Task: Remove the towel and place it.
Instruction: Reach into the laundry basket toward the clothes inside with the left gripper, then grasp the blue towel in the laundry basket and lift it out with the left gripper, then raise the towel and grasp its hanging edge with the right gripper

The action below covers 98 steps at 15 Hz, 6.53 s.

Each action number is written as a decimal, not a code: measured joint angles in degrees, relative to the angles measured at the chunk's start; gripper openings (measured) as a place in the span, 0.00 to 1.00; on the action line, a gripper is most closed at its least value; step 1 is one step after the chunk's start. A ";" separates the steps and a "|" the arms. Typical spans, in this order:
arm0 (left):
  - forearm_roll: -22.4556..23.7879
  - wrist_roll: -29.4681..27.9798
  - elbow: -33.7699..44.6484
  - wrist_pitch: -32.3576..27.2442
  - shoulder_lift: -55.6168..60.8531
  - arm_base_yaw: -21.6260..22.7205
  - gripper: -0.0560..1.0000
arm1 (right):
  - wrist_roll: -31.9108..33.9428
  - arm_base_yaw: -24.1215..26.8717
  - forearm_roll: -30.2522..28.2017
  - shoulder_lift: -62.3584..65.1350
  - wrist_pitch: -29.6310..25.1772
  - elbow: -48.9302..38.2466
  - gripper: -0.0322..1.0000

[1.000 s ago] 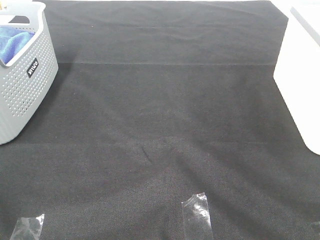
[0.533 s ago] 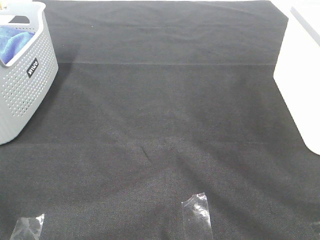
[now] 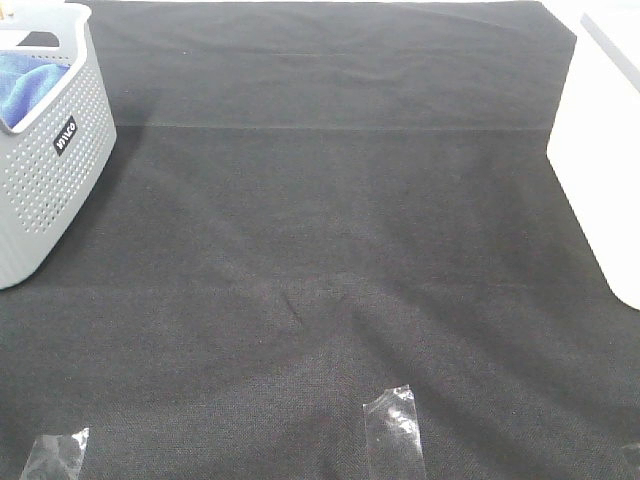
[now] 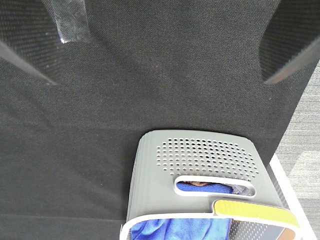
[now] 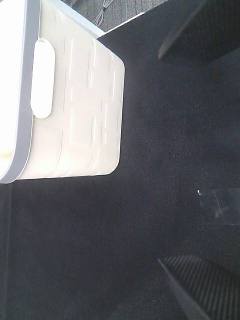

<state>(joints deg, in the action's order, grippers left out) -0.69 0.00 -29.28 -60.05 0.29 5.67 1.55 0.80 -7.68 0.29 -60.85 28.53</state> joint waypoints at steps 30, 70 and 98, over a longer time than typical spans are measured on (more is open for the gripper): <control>15.64 59.47 -68.41 -2.12 -112.93 5.84 0.99 | 0.00 0.00 0.00 0.00 0.00 0.00 0.97; 10.71 61.48 -81.30 8.42 -98.95 -5.67 0.05 | 0.00 0.00 0.00 0.00 0.00 0.00 0.97; 8.82 64.86 -92.13 -2.06 -89.90 -53.29 0.05 | -102.16 0.00 89.09 -57.18 11.17 1.32 0.94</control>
<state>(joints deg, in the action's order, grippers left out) 8.14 64.86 -121.41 -62.11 -89.61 -47.61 -100.61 0.80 81.42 -56.89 -49.68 29.85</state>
